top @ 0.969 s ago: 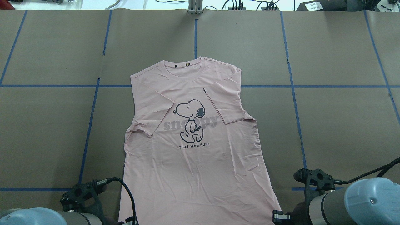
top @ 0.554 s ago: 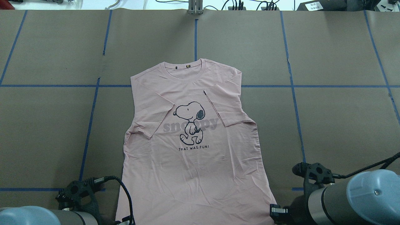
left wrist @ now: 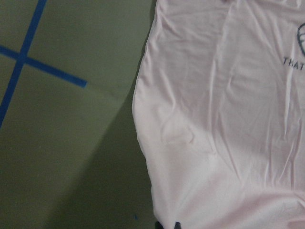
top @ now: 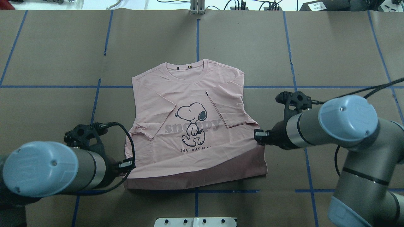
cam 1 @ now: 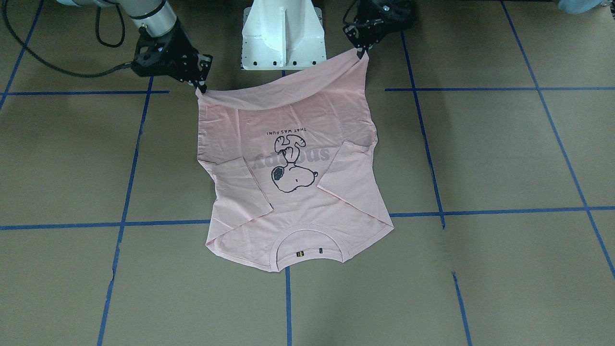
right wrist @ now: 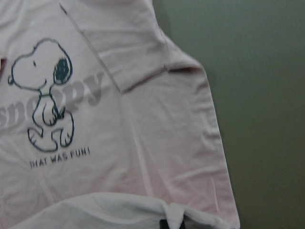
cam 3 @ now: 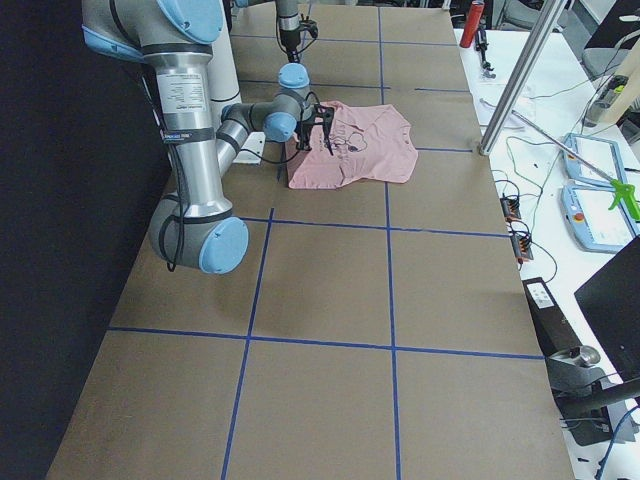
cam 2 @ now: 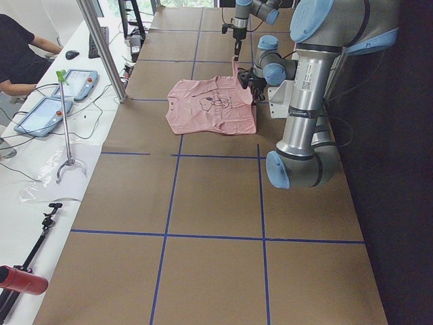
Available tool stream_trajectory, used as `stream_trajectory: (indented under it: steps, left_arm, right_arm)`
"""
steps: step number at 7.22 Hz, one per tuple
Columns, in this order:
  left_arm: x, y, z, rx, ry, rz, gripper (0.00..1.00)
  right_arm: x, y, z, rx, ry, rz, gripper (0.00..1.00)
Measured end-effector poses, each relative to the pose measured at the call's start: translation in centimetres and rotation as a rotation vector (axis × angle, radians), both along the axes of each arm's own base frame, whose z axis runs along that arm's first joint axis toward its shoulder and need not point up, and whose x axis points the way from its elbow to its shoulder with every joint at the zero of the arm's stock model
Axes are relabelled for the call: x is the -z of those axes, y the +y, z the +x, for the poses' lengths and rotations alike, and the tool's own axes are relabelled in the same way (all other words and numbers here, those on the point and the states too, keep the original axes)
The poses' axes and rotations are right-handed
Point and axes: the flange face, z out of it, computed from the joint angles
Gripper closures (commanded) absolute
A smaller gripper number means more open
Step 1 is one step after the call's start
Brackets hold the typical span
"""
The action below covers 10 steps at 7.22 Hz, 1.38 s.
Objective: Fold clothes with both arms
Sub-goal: 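Lay the hem along the collar edge and open both grippers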
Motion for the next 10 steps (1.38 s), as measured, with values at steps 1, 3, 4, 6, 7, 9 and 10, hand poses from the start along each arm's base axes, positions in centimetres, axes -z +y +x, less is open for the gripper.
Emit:
stream_trajectory:
  steps: [1, 3, 4, 6, 7, 9, 10]
  left_arm:
    - [-0.5, -3.7, 0.5, 0.038, -0.014, 0.023, 1.00]
    - [-2.1, -12.3, 1.6, 0.091, -0.024, 0.065, 1.00]
    - [-3.9, -17.0, 1.2, 0.118, -0.029, 0.091, 1.00]
    - [-8.1, -25.3, 1.1, 0.162, -0.056, 0.134, 1.00]
    - [-10.4, -27.8, 1.8, 0.170, -0.062, 0.145, 1.00]
    - [-13.2, -29.9, 2.8, 0.178, -0.062, 0.153, 1.00]
    - [-13.4, -30.2, 2.9, 0.179, -0.060, 0.156, 1.00]
  right_arm:
    - [-0.3, -4.8, -0.3, -0.045, 0.028, 0.023, 1.00]
    - [0.7, -12.4, -2.0, -0.106, 0.061, 0.034, 1.00]
    - [1.0, -15.5, -3.0, -0.118, 0.073, 0.046, 1.00]
    - [-1.5, -20.6, -5.1, -0.143, 0.060, 0.079, 1.00]
    - [-3.0, -22.7, -6.1, -0.154, 0.055, 0.088, 1.00]
    - [-4.1, -25.8, -7.8, -0.168, 0.063, 0.086, 1.00]
    - [-3.6, -26.8, -8.2, -0.174, 0.063, 0.087, 1.00]
